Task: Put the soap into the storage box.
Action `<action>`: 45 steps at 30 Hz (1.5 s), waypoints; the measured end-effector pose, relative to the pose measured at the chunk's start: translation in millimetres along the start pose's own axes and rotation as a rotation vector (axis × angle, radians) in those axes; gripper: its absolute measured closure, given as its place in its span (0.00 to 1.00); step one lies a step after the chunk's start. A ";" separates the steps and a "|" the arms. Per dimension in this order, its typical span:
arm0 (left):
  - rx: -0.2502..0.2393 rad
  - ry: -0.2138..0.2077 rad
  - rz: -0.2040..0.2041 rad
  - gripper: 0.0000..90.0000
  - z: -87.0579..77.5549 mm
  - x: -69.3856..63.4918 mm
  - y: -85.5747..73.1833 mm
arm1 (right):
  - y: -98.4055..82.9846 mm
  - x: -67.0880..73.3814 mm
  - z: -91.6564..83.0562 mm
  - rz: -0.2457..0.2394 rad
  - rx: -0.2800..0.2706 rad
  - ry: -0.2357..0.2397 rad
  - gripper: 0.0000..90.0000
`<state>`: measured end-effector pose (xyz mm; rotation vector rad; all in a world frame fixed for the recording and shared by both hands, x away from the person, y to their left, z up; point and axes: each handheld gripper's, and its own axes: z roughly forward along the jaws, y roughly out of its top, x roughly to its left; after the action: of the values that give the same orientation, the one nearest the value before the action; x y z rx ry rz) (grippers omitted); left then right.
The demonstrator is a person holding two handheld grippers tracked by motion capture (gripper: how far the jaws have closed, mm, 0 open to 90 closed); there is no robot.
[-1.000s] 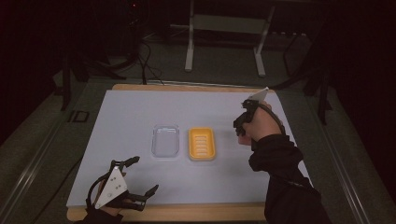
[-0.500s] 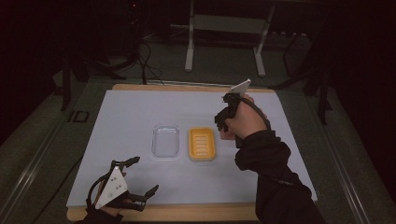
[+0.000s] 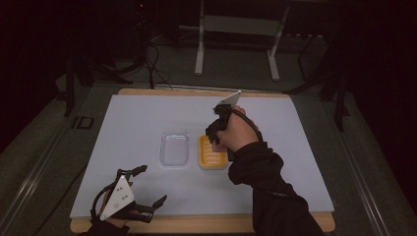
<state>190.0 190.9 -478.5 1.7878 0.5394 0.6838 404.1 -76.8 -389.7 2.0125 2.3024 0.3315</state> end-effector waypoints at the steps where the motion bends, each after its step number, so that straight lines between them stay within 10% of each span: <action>1: 0.000 0.000 0.001 0.01 -0.1 -0.1 0.0 | -0.1 0.9 3.4 0.000 0.005 -0.004 0.42; 29: 0.015 -0.012 0.011 0.01 1.1 -0.9 -0.6 | 6.5 6.0 92.1 0.023 0.111 -0.020 0.41; 45: 0.023 -0.014 0.015 0.01 2.8 -1.5 -1.0 | 6.8 -4.2 50.2 -0.200 -0.037 0.080 0.28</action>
<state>190.8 188.3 -480.4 1.8187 0.5273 0.6776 420.9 -74.2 -437.7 1.7640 2.4982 0.4452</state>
